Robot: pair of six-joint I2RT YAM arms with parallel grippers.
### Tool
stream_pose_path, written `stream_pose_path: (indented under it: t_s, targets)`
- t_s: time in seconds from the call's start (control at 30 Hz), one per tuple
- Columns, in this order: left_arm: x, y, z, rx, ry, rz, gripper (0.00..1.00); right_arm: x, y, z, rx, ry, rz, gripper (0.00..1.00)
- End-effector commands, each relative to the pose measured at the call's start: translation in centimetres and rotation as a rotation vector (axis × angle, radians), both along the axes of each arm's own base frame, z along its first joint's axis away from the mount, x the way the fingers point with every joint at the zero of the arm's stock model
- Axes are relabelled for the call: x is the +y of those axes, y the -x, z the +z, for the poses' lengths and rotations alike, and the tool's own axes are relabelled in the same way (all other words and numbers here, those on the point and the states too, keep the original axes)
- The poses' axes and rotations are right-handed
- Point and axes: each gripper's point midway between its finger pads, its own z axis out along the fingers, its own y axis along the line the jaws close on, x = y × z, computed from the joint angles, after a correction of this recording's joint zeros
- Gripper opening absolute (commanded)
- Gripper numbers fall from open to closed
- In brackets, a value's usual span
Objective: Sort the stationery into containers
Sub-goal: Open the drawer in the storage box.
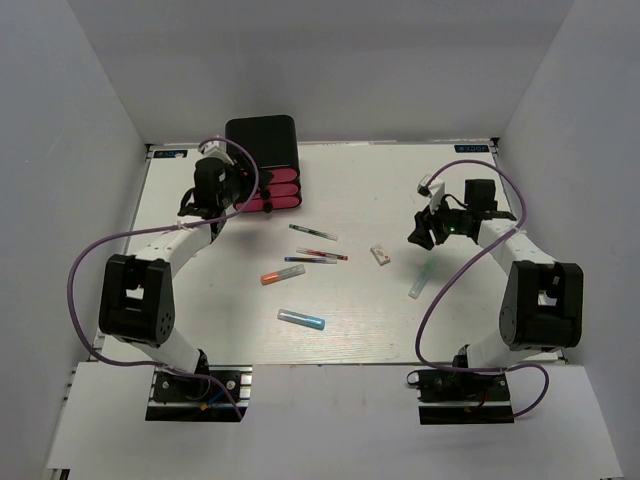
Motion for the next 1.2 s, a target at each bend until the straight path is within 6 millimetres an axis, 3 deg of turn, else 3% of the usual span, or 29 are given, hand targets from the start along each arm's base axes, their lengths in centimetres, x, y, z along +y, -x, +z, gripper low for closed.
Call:
stream_pose_path:
  t_s: [0.0,0.1,0.23,0.37,0.47,0.53,0.6,0.7,0.73,0.93,0.97,1.03,1.07,1.17]
  targets:
    - [0.9,-0.7,-0.2,0.029,-0.058,0.047,0.69,0.3,-1.5,1.2,-0.047,-0.017,0.003,0.6]
    - [0.5,-1.3,-0.2,0.032,-0.071,0.043,0.67,0.4,-1.9,1.4,-0.052,-0.018,0.001,0.6]
    - [0.6,-1.7,-2.2,0.087,-0.097,0.046,0.63,0.3,-2.3,1.2,-0.051,-0.019,0.0,0.6]
    - [0.6,-2.4,-2.1,0.077,-0.098,0.055,0.63,0.5,-2.5,1.1,-0.05,-0.025,0.004,0.6]
    - [0.7,-2.9,-2.3,0.075,-0.101,0.064,0.53,0.4,-2.6,0.9,-0.049,-0.023,0.003,0.6]
    - [0.7,-2.9,-2.3,0.075,-0.101,0.064,0.4,0.4,-2.6,0.9,-0.048,-0.024,0.004,0.6]
    - [0.3,-2.6,-2.1,0.064,-0.098,0.055,0.31,0.4,-2.5,0.8,-0.045,-0.021,0.006,0.6]
    - [0.4,-1.8,-3.2,0.079,-0.102,0.054,0.26,0.4,-2.3,0.6,-0.04,-0.021,0.01,0.6]
    - [0.5,-1.5,-2.5,0.065,-0.099,0.055,0.24,0.4,-2.2,0.6,-0.04,-0.021,0.01,0.6]
    - [0.4,1.6,-3.5,0.086,-0.097,0.026,0.23,0.6,-1.7,0.3,-0.027,-0.024,0.028,0.6]
    - [0.0,2.4,-2.9,0.072,-0.091,0.009,0.23,0.6,-1.6,0.3,-0.031,-0.025,0.037,0.65]
    - [0.2,3.2,-2.8,0.07,-0.09,0.009,0.23,0.7,-1.5,0.3,-0.029,-0.031,0.043,0.9]
    - [0.3,3.9,-3.6,0.085,-0.094,0.008,0.22,1.1,-1.2,0.3,-0.026,-0.053,0.062,0.9]
    - [0.2,5.0,-3.1,0.071,-0.091,0.0,0.22,1.7,-0.3,0.1,-0.019,-0.084,0.104,0.9]
